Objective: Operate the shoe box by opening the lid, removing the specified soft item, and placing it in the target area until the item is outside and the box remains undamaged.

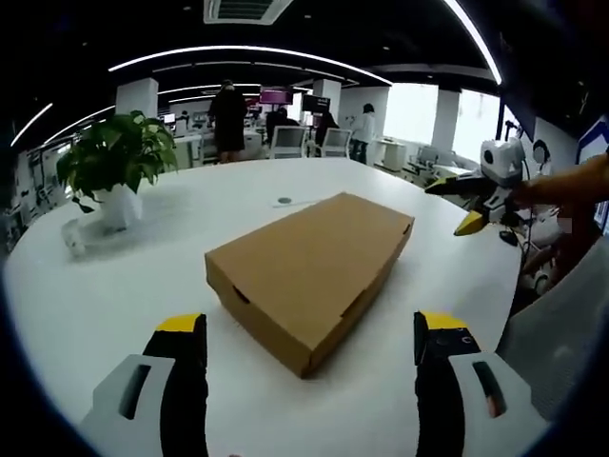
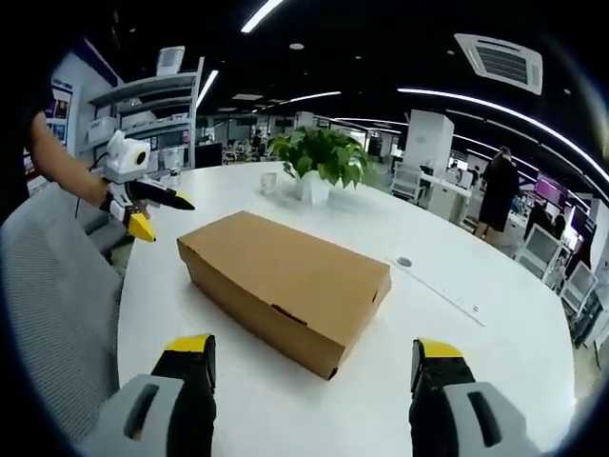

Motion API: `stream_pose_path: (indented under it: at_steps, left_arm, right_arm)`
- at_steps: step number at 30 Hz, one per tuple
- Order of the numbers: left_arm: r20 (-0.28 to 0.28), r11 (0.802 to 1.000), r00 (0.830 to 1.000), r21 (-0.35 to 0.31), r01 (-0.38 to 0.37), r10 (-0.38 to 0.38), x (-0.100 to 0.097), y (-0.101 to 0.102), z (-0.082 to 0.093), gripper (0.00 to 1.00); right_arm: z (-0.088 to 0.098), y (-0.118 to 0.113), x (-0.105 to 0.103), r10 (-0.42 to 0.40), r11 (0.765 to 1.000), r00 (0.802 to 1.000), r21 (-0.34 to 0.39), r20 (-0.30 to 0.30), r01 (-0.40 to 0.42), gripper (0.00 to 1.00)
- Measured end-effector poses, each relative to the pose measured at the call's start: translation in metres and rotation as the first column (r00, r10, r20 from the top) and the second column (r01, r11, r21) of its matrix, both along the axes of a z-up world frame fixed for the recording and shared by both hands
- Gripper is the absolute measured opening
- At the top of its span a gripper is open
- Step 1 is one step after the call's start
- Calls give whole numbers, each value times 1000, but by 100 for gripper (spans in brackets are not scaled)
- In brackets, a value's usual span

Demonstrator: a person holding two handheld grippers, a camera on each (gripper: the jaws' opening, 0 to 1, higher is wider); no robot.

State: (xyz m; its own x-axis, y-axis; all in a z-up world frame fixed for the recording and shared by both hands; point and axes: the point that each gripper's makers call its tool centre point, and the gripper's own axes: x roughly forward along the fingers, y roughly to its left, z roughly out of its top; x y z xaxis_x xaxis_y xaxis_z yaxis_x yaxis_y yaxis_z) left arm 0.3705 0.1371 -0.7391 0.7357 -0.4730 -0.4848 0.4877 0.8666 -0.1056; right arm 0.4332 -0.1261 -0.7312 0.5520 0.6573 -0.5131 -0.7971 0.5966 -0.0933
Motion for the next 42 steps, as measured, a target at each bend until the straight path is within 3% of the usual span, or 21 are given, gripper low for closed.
stream_pose_path:
  at_steps: [5, 14, 24, 42]
  left_arm:
    - [3, 1000, 1000, -20, -12, 12, 6, -1, -3, 90]
    - [-15, 1000, 1000, 18, 16, -16, 13, -15, -14, 87]
    - [-47, 997, 996, -14, -73, 72, 22, -12, -22, 85]
    - [-56, 992, 991, 40, -118, 120, 28, -21, -40, 81]
  right_arm:
    - [-4, 2, 8, 13, 1000, 1000, -4, 4, -13, 79]
    - [-20, 6, 19, 33, 999, 999, -23, -23, -34, 77]
    - [-25, 14, 30, 39, 999, 999, -26, -32, -39, 72]
    - [-43, 36, 43, 71, 995, 994, -70, -85, -77, 62]
